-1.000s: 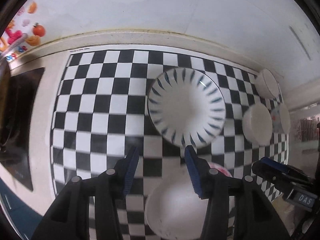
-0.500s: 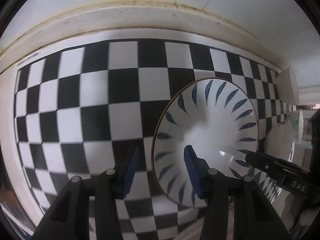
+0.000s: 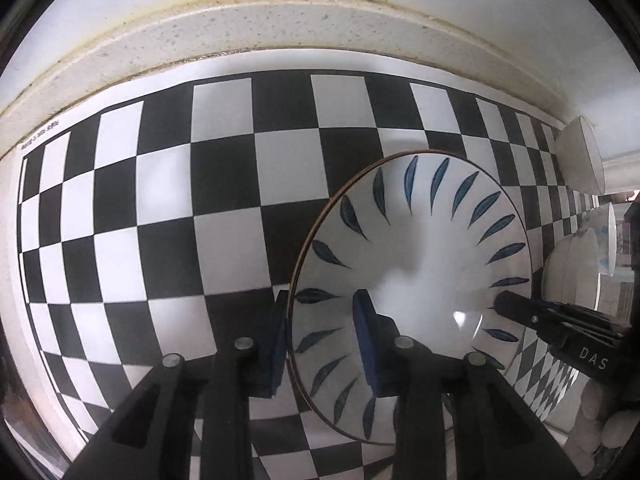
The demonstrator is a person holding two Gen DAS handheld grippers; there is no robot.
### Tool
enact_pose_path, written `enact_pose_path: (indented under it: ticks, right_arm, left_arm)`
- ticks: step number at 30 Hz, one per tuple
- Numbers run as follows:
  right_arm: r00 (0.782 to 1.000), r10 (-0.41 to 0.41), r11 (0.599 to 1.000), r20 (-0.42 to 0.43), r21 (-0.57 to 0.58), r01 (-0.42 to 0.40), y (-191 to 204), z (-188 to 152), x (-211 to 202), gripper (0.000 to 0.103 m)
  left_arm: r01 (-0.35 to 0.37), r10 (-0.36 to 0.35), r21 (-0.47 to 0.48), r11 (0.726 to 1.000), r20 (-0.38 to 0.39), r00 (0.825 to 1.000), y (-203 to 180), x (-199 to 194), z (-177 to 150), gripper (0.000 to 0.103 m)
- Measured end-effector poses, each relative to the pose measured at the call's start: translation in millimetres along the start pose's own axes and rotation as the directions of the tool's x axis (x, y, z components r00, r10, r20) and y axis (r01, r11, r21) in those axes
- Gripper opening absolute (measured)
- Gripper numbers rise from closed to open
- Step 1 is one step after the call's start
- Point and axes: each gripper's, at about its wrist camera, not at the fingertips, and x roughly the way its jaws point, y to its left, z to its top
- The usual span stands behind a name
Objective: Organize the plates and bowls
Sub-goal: 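Grasp the rim of the blue-leaf plate with both tools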
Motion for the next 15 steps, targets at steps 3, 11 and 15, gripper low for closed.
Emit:
enact_pose_path:
  ticks: [3,11,15]
  right_arm:
    - [1.0,-0.005,1.0,0.023,-0.023,0.006,3.1,-5.3,-10.3,0.017]
    - [0.996,0.027,0.998,0.086,-0.064,-0.022,4.5,-30.3,-51.8,0.016]
    - [0.991,0.057,0.995,0.118,-0.089,-0.046,1.3,-52.0,-81.5,0.016]
  left_arm:
    - [-0.008,0.008,0.001,1.0,0.023,1.0,-9.0,-9.9,-9.0,0.028]
    - [0.002,-0.003,0.009,1.0,0.103,0.995,-20.8,-62.5,-37.5,0.028]
    - [0.006,-0.009,0.015,1.0,0.144,0.99,-29.4,-92.3,-58.1,0.028]
